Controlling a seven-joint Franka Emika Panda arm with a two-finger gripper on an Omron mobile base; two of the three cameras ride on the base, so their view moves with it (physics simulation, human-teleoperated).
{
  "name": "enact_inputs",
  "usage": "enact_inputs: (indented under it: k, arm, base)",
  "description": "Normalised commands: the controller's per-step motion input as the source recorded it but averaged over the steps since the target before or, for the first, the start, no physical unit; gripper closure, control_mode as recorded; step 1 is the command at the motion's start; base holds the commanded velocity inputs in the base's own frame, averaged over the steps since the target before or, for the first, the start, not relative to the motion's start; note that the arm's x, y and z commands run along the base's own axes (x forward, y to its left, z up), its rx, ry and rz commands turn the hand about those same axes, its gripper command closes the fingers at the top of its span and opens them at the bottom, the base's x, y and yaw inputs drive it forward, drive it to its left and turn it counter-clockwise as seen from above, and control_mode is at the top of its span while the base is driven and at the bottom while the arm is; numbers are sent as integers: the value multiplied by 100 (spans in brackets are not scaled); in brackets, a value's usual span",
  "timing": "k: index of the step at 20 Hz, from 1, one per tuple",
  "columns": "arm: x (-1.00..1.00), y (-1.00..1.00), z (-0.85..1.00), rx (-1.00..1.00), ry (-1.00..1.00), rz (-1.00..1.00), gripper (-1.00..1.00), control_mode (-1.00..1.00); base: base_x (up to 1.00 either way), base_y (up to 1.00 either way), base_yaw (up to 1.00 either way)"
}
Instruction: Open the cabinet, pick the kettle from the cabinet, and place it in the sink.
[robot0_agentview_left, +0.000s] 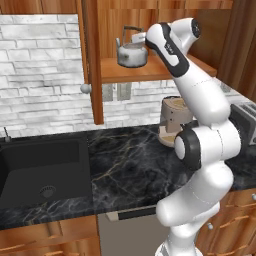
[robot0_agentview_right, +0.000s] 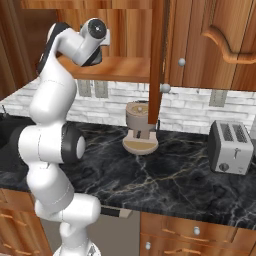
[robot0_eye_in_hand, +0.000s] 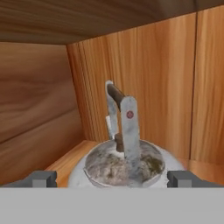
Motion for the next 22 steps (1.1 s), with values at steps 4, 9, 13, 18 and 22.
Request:
enact_inputs:
  k: [4, 9, 13, 18, 22]
  arm:
    - [14, 4, 0, 0, 0, 0, -100, -100]
    - [15, 5, 0, 0, 0, 0, -100, -100]
    - [19, 5, 0, 0, 0, 0, -100, -100]
    - [21, 3, 0, 0, 0, 0, -100, -100]
    - [21, 0, 0, 0, 0, 0, -100, -100]
  base:
    - [0, 0, 0]
    - [0, 0, 0]
    - [0, 0, 0]
    - [0, 0, 0]
    - [0, 0, 0]
